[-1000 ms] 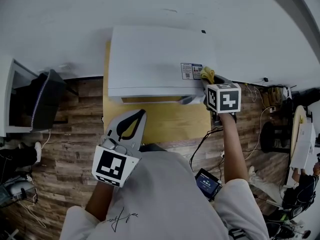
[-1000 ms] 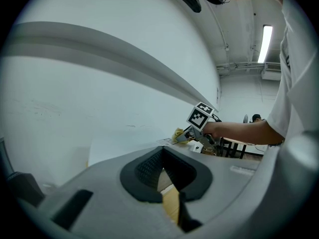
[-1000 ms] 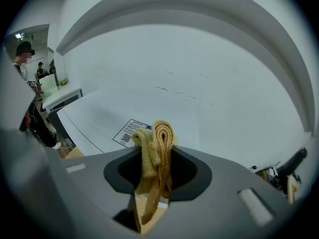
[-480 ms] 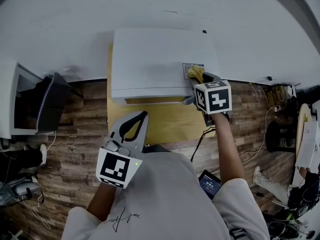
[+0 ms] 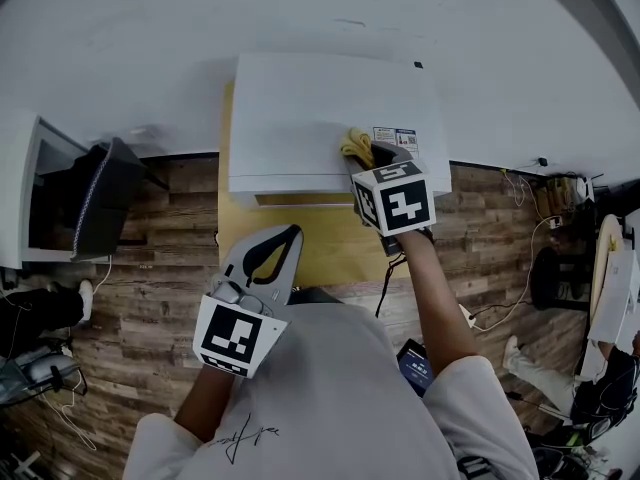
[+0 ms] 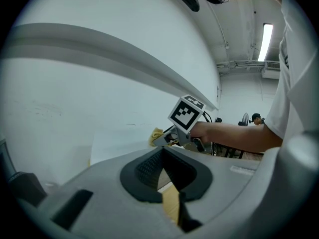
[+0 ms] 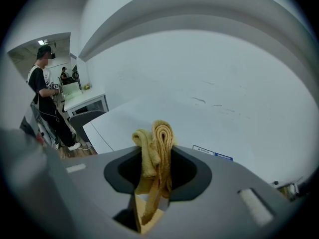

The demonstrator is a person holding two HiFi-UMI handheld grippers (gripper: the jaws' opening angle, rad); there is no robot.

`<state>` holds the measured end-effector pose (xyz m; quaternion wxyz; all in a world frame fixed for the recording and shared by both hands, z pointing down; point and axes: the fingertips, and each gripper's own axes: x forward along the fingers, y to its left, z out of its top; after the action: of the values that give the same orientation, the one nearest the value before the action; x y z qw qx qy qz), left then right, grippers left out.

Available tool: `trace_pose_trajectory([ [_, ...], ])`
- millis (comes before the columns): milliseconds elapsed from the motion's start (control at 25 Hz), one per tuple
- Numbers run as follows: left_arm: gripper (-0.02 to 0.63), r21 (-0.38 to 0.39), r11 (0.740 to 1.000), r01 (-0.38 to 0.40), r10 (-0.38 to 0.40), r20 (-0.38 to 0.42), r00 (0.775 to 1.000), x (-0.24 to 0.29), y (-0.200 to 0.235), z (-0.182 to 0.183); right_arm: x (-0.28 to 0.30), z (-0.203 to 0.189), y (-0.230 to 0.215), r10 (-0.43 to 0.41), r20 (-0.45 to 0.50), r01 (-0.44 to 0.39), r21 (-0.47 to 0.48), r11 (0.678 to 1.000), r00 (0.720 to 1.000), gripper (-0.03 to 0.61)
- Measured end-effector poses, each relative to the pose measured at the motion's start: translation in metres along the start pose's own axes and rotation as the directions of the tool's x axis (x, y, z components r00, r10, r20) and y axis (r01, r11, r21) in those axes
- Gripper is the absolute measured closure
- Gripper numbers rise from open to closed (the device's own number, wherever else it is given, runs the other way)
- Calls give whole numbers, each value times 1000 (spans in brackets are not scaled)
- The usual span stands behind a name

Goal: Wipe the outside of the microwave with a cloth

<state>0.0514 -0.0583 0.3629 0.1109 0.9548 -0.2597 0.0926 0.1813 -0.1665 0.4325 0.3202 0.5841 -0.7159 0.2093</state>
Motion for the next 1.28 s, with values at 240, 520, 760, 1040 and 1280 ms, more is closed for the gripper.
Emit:
trace_pose_trajectory([
  [240, 623, -25, 999, -45, 46, 9, 999, -6, 16, 0, 11, 15, 31, 46, 16, -46, -23, 999, 999, 448],
  [520, 624, -37, 995, -97, 97, -13, 995, -18, 38, -6, 25, 33, 71, 132, 21, -131, -44, 990, 991, 448],
  [760, 624, -39, 990, -138, 137, -21, 990, -29, 54, -8, 37, 49, 103, 191, 26, -188, -76, 979, 981, 448],
  [1040, 624, -48, 982, -181, 180, -26, 983, -38, 69, -9, 51, 64, 134, 253, 23, -249, -108, 963, 967, 448],
  [1280, 624, -54, 976, -209, 207, -27, 978, -46, 75, -10, 58, 73, 158, 298, 16, -293, -143, 945, 954, 448],
])
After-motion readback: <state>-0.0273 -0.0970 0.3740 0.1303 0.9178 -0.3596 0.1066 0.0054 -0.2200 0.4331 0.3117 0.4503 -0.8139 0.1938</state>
